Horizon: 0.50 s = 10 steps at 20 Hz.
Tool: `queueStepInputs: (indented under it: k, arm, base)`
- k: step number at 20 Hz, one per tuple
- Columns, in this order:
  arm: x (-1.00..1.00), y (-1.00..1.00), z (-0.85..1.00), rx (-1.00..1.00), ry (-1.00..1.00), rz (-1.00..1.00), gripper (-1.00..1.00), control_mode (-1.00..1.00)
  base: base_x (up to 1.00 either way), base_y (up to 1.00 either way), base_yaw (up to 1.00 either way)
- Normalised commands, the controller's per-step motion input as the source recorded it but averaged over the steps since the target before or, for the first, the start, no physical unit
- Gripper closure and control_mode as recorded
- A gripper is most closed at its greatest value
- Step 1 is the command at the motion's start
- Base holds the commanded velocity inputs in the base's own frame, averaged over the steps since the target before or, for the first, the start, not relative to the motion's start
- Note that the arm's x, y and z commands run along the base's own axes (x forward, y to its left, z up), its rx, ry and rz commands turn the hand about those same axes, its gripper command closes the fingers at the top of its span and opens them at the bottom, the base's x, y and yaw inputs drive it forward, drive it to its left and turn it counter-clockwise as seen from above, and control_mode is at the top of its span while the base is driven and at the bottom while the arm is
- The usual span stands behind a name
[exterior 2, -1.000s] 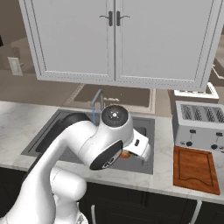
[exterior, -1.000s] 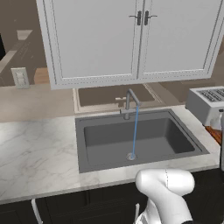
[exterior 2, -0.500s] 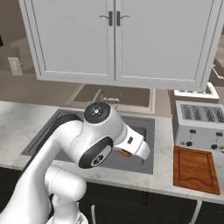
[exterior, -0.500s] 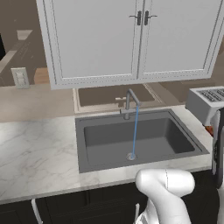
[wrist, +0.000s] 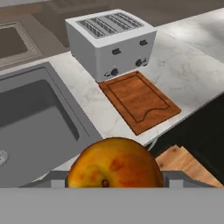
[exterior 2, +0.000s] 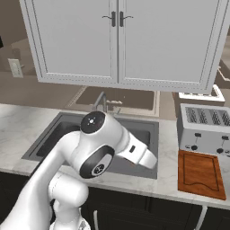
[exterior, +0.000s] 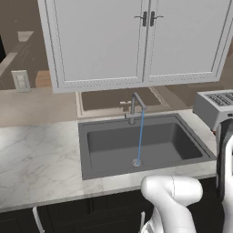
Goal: Pick the peach from the sink and place it on the cutting board to airdry. Then turn off the sink faucet.
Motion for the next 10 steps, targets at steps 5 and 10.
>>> queueStepInputs:
  k: [5, 10]
  arm:
    - [0.0, -0.43, 0.0, 0.0, 0.08, -0.05, 1.0, -1.0]
    - [0.0, -0.41, 0.01, 0.0, 0.06, -0.01, 1.0, -1.0]
  base:
    - [0.0, 0.0, 0.0]
    - [0.0, 0.0, 0.0]
